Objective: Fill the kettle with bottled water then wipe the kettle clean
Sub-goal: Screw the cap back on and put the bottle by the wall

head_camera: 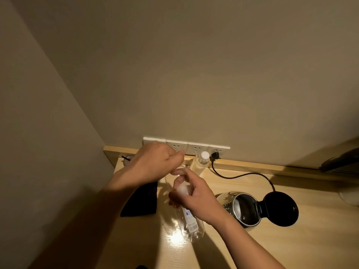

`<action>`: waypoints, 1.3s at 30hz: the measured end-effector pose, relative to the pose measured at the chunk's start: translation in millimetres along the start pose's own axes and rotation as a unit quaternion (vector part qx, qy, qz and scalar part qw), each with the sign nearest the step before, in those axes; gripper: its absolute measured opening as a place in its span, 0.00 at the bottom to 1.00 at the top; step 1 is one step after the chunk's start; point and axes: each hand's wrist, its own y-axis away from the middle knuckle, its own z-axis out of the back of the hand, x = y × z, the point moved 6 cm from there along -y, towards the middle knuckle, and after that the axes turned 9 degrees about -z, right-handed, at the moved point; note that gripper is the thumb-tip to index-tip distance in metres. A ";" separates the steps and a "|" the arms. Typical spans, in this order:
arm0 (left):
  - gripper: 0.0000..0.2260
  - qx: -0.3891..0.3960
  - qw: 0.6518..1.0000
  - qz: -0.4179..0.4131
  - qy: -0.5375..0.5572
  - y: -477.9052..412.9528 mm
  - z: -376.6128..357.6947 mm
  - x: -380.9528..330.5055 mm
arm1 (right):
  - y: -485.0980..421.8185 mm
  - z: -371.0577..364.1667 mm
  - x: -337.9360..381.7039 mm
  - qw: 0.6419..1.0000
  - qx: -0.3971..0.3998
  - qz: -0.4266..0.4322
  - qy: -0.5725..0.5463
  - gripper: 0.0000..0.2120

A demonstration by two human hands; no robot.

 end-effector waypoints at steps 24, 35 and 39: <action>0.27 -0.050 0.920 0.093 0.376 20.5 -88.8 58.5 | -53.6 33.8 23.0 0.977 -0.105 0.033 0.182 0.41; 0.30 -0.016 0.949 0.062 0.308 -32.2 -148.3 127.7 | -119.0 59.1 51.4 0.848 -0.102 0.055 0.517 0.16; 0.31 -0.015 0.956 0.050 0.290 -34.6 -166.0 142.4 | -134.9 60.1 30.1 0.833 -0.103 0.023 0.543 0.13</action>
